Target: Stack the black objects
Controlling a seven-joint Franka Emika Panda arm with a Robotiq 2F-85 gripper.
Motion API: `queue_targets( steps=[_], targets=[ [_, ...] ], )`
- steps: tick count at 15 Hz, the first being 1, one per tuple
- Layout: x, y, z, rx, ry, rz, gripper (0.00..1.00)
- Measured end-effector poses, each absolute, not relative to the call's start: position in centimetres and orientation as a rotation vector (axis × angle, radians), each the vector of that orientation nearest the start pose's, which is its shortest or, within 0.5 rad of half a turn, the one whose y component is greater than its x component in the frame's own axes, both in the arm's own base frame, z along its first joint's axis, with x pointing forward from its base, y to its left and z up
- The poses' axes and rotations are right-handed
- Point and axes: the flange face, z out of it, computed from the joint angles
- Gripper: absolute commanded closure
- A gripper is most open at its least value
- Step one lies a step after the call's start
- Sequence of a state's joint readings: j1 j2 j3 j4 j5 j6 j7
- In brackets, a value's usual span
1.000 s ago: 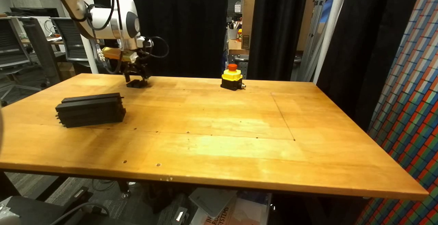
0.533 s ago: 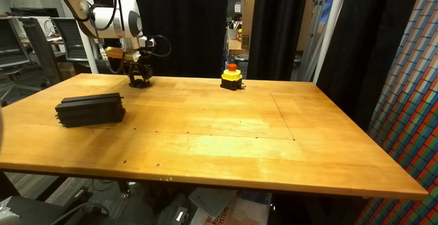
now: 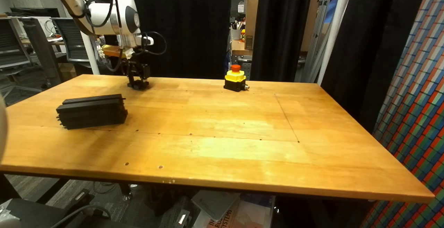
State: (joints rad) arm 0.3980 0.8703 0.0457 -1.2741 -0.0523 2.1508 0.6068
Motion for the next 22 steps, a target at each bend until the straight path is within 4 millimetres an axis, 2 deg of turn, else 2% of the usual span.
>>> queue_targets(
  steps=[4,8,15,22],
  targets=[
    [67.1,32.5,26.3,-3.132,0.468,-0.071,0.55],
    [64.3,33.2,29.4,-3.116,0.693,-0.108,0.55],
    [56.6,31.8,32.8,-3.023,1.083,-0.088,0.55],
    [47.9,30.8,33.1,-2.927,1.330,-0.063,0.55]
  ],
)
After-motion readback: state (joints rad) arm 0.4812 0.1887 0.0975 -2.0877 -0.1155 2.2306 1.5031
